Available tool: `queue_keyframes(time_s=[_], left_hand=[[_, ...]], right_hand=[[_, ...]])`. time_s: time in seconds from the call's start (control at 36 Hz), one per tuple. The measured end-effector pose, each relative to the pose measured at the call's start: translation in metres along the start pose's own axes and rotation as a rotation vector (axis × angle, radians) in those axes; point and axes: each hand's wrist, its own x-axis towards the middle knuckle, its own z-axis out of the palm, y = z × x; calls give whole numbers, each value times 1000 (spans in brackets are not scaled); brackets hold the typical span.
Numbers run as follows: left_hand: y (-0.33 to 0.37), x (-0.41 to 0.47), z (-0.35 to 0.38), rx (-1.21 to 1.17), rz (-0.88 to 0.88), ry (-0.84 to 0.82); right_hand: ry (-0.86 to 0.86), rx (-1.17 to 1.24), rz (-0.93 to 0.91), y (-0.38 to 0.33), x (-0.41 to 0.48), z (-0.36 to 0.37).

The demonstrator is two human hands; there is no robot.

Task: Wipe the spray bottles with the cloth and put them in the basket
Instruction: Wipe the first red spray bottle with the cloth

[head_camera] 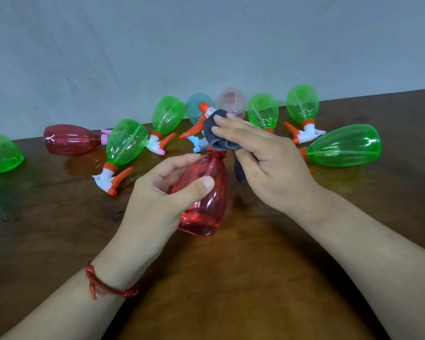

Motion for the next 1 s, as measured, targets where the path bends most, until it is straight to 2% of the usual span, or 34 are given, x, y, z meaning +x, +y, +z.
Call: queue_keyframes(time_s=[0.06, 0.11, 0.22, 0.28, 0.44, 0.58, 0.78, 0.86, 1.0], left_hand=[[0, 0, -3, -8, 12, 4], [0, 0, -5, -8, 20, -10], [1, 1, -5, 30, 43, -58], [1, 1, -5, 31, 48, -81], [0, -1, -3, 52, 57, -136], [2, -1, -8, -14, 100, -86], [4, 5, -18, -98, 86, -32], [3, 4, -12, -78, 83, -55], [-2, -1, -3, -22, 66, -175]], right_hand=[[63, 75, 74, 0, 1, -1], [149, 220, 227, 1, 4, -4], [409, 755, 564, 11, 15, -10], [464, 868, 623, 15, 18, -13], [195, 742, 401, -3, 11, -5], [182, 472, 338, -10, 1, 5], [181, 247, 317, -1, -1, -1], [228, 265, 343, 4, -1, -3], [298, 460, 364, -5, -1, 1]])
